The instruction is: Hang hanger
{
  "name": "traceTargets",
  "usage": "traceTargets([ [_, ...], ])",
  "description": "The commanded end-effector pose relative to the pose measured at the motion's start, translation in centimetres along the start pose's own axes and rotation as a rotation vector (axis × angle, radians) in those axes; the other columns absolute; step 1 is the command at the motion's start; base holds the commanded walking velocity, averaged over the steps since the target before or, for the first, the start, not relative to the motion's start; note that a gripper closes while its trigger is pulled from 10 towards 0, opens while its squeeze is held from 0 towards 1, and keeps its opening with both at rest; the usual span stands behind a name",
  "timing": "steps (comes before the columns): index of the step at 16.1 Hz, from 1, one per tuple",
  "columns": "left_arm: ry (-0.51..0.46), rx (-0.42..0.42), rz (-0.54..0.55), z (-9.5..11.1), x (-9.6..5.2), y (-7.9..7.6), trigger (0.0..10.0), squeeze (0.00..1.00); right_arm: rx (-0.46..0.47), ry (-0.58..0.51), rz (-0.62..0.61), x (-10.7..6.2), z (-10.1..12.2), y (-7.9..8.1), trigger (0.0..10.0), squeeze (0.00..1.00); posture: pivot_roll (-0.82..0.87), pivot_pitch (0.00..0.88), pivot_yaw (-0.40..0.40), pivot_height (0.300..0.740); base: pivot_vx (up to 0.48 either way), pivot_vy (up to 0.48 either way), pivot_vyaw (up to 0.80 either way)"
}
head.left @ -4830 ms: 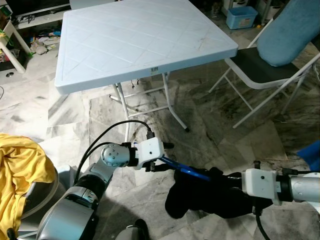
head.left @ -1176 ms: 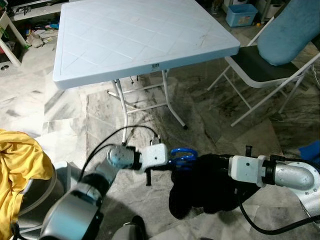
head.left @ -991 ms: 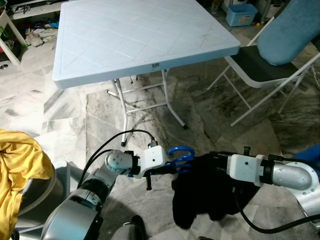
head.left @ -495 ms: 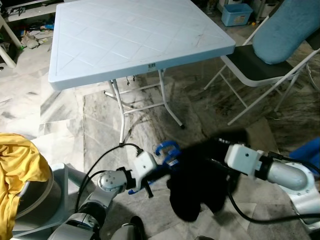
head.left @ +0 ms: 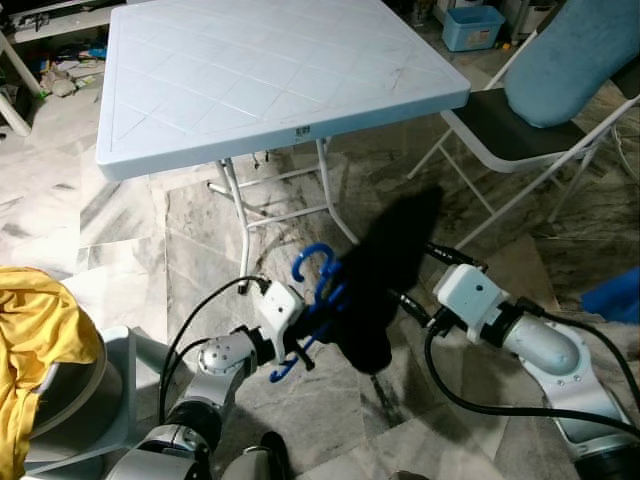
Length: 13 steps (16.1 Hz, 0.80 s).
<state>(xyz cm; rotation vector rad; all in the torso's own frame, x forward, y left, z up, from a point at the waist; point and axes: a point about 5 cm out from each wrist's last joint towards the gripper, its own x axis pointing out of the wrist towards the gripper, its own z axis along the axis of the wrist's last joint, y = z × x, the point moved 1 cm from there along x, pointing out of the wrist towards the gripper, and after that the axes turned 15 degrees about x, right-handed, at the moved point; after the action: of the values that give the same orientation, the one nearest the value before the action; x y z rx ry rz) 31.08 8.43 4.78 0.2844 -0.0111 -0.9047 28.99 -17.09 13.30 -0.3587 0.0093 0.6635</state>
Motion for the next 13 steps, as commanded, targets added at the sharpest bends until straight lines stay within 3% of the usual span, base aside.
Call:
traceTargets([
  [1,-0.048,0.003,0.035,1.1,0.4,0.7,0.0,0.0,0.038,0.018,-0.047,-0.3,-0.5,-0.2,10.0,1.0,-0.25,0.163,0.053,0.74,0.0,0.0,0.0],
  [2,-0.061,-0.013,0.042,1.3,0.7,0.6,0.0,0.0,0.07,0.026,-0.117,-0.2,-0.9,-0.4,10.0,1.0,-0.24,0.165,0.053,0.74,0.0,0.0,0.0],
  [3,-0.082,-0.031,0.039,1.6,1.0,0.4,0.0,0.0,0.151,0.011,-0.172,-0.1,-1.2,-0.3,10.0,0.39,-0.24,0.168,0.053,0.74,0.0,0.0,0.0],
  [4,-0.09,-0.032,0.034,1.8,1.2,0.2,0.0,0.0,0.188,0.004,-0.198,-0.1,-1.4,-0.2,10.0,0.0,-0.24,0.169,0.053,0.74,0.0,0.0,0.0],
  [6,-0.105,-0.04,0.0,2.3,1.9,-0.3,0.0,0.0,0.342,-0.002,-0.324,0.2,-2.1,-0.3,10.0,0.0,-0.23,0.17,0.061,0.74,0.0,0.0,0.0],
  [8,-0.104,-0.022,-0.016,2.7,2.2,-0.5,0.0,0.0,0.405,0.008,-0.433,0.4,-2.5,-0.8,10.0,0.0,-0.23,0.169,0.069,0.74,0.0,0.0,0.0],
  [10,-0.093,-0.011,-0.039,2.9,2.5,-0.6,0.0,0.0,0.537,-0.083,-0.378,0.8,-1.9,-0.2,10.0,0.0,-0.23,0.167,0.075,0.74,0.0,0.0,0.0],
  [11,-0.091,-0.007,-0.043,2.9,2.5,-0.6,0.0,0.0,0.523,-0.074,-0.417,0.7,-2.0,-0.5,10.0,0.0,-0.23,0.169,0.08,0.74,0.0,0.0,0.0],
  [13,-0.086,0.002,-0.049,3.0,2.6,-0.6,0.0,0.0,0.605,-0.087,-0.336,0.7,-1.6,0.2,10.0,0.0,-0.22,0.169,0.083,0.74,0.0,0.0,0.0],
])
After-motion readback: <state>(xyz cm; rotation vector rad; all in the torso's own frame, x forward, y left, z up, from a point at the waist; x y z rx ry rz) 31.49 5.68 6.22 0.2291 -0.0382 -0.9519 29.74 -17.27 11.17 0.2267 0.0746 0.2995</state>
